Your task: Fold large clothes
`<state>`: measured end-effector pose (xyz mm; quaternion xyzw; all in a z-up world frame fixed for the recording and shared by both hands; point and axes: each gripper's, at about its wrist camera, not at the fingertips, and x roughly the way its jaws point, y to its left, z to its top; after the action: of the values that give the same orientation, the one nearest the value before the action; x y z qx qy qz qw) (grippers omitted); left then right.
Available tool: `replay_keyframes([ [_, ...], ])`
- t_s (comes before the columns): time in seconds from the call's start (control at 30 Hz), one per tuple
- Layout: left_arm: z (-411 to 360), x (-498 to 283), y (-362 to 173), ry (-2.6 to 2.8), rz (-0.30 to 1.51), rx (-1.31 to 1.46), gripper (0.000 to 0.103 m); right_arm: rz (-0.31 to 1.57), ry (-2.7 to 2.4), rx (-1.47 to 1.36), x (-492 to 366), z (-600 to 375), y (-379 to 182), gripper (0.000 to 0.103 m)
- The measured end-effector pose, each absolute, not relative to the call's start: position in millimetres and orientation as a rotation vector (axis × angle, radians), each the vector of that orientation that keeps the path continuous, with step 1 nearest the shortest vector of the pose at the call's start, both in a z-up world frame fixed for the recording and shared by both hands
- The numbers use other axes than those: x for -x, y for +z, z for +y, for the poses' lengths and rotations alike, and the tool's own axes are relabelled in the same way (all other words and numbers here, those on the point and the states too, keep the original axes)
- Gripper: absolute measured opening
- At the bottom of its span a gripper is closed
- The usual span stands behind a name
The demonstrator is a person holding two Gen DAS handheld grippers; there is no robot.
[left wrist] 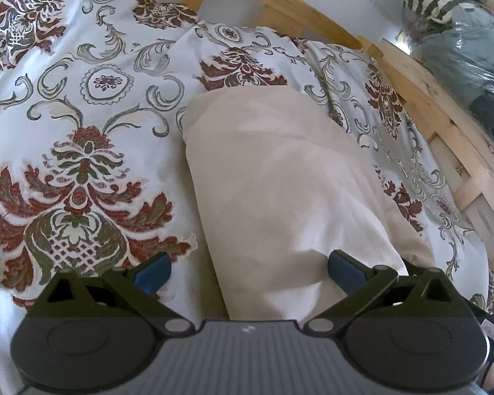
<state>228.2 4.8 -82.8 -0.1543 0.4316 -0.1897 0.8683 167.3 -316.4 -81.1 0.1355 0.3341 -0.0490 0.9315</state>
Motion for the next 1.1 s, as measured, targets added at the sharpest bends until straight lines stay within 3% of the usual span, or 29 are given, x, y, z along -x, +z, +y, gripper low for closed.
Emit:
replay_keyframes([
  [0.67, 7, -245, -90, -0.449, 0.979, 0.400, 0.101, 0.672, -0.102, -0.290, -165, -317, -81, 0.102],
  [0.77, 4, -248, -88, -0.502, 0.990, 0.428, 0.087, 0.670, -0.093, -0.303, -163, -316, -79, 0.093],
  [0.87, -2, -250, -83, -0.485, 1.004, 0.403, 0.083, 0.670, -0.075, -0.311, -162, -314, -79, 0.084],
  [0.97, -7, -250, -76, -0.458, 0.996, 0.362, 0.068, 0.668, -0.043, -0.339, -161, -316, -78, 0.067],
  [1.03, -11, -246, -67, -0.446, 0.963, 0.308, 0.059, 0.661, -0.023, -0.356, -159, -315, -75, 0.048],
  [1.1, -14, -243, -58, -0.451, 0.925, 0.257, 0.051, 0.653, -0.015, -0.375, -156, -315, -72, 0.038],
])
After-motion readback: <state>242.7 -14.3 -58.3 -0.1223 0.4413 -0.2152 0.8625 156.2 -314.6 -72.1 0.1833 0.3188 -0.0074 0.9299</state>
